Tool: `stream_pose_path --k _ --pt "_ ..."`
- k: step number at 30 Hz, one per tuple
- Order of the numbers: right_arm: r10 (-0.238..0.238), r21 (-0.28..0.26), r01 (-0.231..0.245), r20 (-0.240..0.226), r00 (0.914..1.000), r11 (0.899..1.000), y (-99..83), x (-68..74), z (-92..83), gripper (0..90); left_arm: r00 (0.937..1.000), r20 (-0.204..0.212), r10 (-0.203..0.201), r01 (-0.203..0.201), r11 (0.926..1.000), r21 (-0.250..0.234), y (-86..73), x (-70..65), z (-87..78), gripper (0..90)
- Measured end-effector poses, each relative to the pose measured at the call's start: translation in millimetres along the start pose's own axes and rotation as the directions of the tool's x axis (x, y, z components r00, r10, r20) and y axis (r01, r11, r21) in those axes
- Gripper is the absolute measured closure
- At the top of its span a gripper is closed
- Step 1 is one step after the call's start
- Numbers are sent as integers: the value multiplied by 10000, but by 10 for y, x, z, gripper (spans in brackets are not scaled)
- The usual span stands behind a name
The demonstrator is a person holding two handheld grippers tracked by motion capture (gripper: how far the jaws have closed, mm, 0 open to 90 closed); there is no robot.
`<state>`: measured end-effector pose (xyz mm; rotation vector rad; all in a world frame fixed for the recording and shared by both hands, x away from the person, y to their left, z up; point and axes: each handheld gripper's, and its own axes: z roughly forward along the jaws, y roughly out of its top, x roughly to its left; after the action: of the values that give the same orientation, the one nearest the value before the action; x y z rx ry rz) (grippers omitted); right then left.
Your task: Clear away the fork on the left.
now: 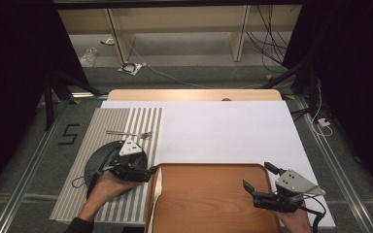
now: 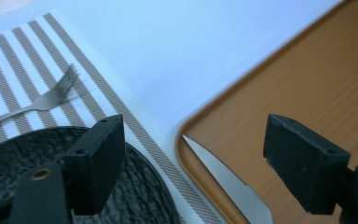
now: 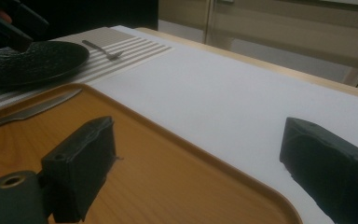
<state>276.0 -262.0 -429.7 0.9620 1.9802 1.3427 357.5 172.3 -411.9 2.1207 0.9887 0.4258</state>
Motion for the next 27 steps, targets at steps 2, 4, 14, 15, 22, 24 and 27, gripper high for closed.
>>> stream_pose_path --k 2,4,14,15,22,24,27 --pt "-17 29 17 -8 10000 10000 0 -5 -4 114 10000 -47 -57 56 10000 -47 11 31 -12 212" --pt "82 4 -82 -2 10000 10000 2 -8 -6 114 9997 -200 -124 122 9999 -112 44 123 -26 213" --pt "101 3 -101 40 9999 9999 3 -14 -5 114 9964 -826 -196 236 9985 485 150 528 56 209" --pt "103 1 -103 39 9999 9999 3 -15 -5 114 9958 -885 -247 294 9982 521 158 574 64 211" --pt "128 -1 -128 12 9999 9999 -2 -15 2 115 9893 -1437 -252 430 9916 1219 179 924 178 215" --pt "132 32 -132 34 9999 9999 -4 -20 5 114 9891 -1450 -272 482 9885 1432 191 1006 210 215" --pt "118 85 -118 19 9999 9999 -3 -18 7 114 9875 -1548 -285 535 9857 1597 214 1102 253 219"
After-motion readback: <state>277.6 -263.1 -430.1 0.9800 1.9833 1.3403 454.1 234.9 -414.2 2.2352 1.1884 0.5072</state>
